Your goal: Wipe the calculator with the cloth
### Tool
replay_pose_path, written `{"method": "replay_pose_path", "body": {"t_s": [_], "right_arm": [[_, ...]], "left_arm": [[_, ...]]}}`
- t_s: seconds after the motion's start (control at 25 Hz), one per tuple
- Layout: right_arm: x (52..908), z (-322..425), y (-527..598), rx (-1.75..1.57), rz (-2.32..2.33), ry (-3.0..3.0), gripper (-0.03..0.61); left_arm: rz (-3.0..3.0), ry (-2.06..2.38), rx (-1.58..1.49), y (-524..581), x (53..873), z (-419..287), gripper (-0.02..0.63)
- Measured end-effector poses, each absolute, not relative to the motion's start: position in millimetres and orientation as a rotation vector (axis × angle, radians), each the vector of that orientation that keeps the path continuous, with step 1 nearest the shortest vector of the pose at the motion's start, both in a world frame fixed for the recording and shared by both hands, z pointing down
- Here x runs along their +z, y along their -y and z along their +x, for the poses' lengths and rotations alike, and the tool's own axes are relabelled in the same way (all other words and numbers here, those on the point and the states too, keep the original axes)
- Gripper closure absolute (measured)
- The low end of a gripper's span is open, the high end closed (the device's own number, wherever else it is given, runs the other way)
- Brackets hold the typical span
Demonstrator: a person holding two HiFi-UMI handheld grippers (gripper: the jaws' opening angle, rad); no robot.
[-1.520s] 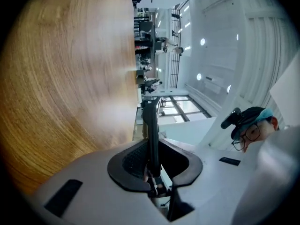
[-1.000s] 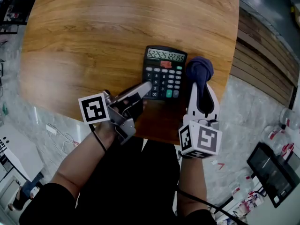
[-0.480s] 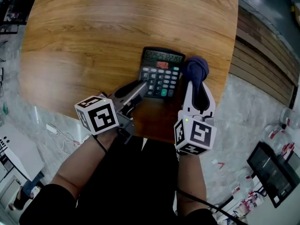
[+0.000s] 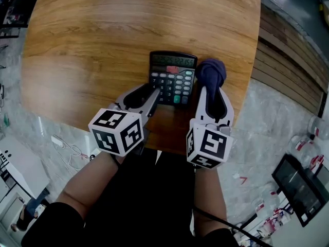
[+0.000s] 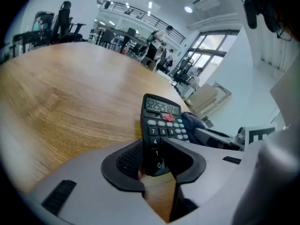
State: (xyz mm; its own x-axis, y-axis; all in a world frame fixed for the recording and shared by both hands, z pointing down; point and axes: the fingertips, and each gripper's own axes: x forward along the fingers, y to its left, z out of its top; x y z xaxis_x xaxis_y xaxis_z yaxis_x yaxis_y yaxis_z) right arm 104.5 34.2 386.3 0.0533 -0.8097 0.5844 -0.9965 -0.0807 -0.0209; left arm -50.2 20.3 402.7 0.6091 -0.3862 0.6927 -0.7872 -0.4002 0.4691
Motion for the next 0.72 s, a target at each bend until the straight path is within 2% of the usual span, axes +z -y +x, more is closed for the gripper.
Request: {"method": "replay_pose_path", "body": {"t_s": [0.12, 0.24, 0.4, 0.44, 0.48, 0.52, 0.56, 0.72], "right_arm": [[386.4, 101.6, -33.8, 0.637, 1.903, 1.827, 0.491], [378.0, 99.2, -34.6, 0.61, 1.88, 1.844, 0.442], [338.9, 99.8, -39.1, 0.543, 1.914, 1.887, 0.437], [322.5, 99.8, -40.4, 0.507, 1.937, 1.91, 0.437], [304.4, 98.4, -42.5, 0.461, 1.961, 1.938, 0.44], [284.9, 95.4, -45.5, 0.413, 1.981, 1.966, 0.459], [264.3, 90.7, -49.3, 0.366, 1.996, 1.995, 0.533], [179.5, 62.1, -61.9, 0.185, 2.001, 2.137, 0.561]], "left_arm": [[2.103, 0.955, 0.722, -18.9, 400.8, -48.4, 0.471], [2.177, 0.988, 0.781, -17.7, 396.3, -49.2, 0.471], [2.252, 1.034, 0.759, -14.4, 369.0, -54.3, 0.478], [2.287, 1.058, 0.744, -11.9, 355.8, -54.7, 0.512], [2.328, 1.081, 0.721, -9.7, 340.0, -54.3, 0.575], [2.373, 1.095, 0.69, -8.7, 322.2, -52.9, 0.603], [2.419, 1.098, 0.651, -9.1, 302.5, -50.9, 0.604], [2.597, 1.119, 0.442, -13.1, 213.4, -41.3, 0.606]]}}
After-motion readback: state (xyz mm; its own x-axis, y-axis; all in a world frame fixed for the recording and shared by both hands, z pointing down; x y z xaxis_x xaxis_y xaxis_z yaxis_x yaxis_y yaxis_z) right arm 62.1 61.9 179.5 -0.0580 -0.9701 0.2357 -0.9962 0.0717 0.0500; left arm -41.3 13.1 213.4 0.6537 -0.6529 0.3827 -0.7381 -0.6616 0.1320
